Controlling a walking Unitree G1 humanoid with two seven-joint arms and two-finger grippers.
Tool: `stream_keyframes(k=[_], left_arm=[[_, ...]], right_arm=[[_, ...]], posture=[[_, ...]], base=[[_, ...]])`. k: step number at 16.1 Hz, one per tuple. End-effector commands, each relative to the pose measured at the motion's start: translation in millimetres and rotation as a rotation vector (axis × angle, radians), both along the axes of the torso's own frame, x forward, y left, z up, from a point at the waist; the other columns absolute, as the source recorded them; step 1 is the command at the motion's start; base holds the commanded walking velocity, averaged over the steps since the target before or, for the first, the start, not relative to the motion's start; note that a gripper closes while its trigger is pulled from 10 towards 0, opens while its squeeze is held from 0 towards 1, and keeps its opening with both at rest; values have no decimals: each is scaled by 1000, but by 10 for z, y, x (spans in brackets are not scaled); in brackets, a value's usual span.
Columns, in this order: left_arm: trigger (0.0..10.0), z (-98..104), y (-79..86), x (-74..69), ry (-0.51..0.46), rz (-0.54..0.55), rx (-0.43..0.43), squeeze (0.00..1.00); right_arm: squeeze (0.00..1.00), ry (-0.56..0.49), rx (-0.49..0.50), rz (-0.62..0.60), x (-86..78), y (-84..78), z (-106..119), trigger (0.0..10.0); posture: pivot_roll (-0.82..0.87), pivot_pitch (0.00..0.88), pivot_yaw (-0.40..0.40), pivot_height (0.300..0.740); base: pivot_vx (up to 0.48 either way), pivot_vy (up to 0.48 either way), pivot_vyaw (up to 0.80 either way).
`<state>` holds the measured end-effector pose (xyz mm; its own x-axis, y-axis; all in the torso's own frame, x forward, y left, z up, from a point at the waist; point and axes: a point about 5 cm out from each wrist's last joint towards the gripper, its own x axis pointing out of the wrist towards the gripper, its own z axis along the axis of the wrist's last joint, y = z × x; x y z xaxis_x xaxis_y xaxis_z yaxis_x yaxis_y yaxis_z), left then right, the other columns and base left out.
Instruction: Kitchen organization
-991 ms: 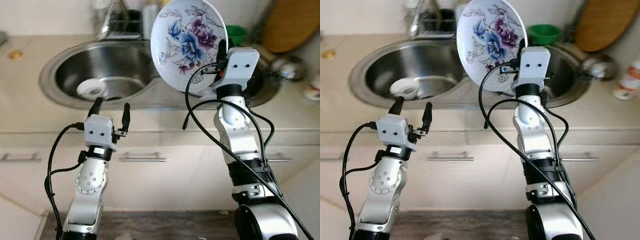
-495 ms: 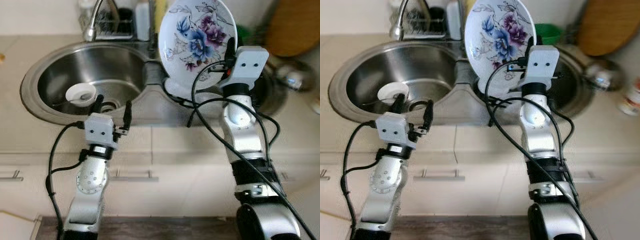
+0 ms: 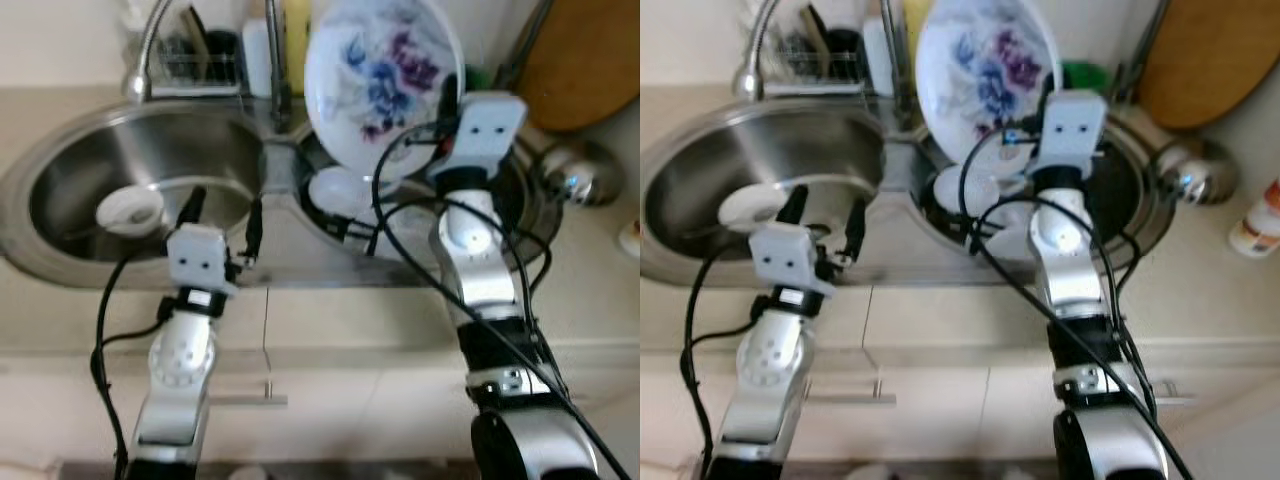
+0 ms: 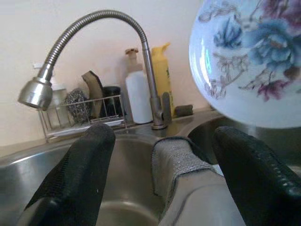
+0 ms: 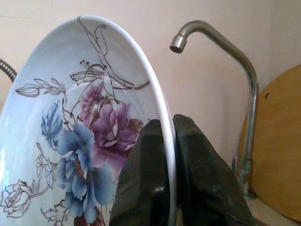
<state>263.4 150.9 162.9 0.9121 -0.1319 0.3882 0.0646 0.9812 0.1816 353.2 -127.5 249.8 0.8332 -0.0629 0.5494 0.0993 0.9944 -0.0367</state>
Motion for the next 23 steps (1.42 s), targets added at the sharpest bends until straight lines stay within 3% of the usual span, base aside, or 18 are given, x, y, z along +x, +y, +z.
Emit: stream_keyframes(k=[1,5,8,12,15,16,17,19,23], left_arm=[[10000,2,-4,-5,-1,0,8,0],[10000,2,-11,-2,-2,-2,9,0],[10000,1,-17,1,-2,-3,11,0],[10000,-1,-17,0,-1,-1,13,0],[10000,-4,-16,-6,1,-1,15,0],[10000,-7,-19,-6,3,-2,16,0],[10000,-9,-23,-5,4,-3,16,0],[10000,-13,-23,-4,7,-3,17,0],[10000,-24,-24,-2,13,-4,16,0]], right_arm=[[0,22,-17,-26,42,-39,35,10000],[0,272,-118,-114,265,-210,-250,10000],[0,473,-290,10,367,-128,-523,10000],[0,650,-237,77,411,-97,-773,10000],[0,804,-48,122,402,-133,-989,10000],[933,826,-13,120,398,-158,-1026,10000],[1000,840,4,113,397,-187,-1053,10000],[1000,847,6,109,394,-203,-1066,10000],[1000,713,159,63,445,-313,-817,10000]], posture=[[61,36,-10,740],[60,35,-11,740],[60,34,-13,740],[61,34,-14,740],[67,35,-15,740],[68,35,-16,740],[68,35,-15,740],[66,36,-14,740],[65,34,-14,740]], base=[[0,0,0],[0,0,0],[0,0,0],[0,0,0],[0,0,0],[0,0,0],[0,0,0],[0,0,0],[0,0,0]])
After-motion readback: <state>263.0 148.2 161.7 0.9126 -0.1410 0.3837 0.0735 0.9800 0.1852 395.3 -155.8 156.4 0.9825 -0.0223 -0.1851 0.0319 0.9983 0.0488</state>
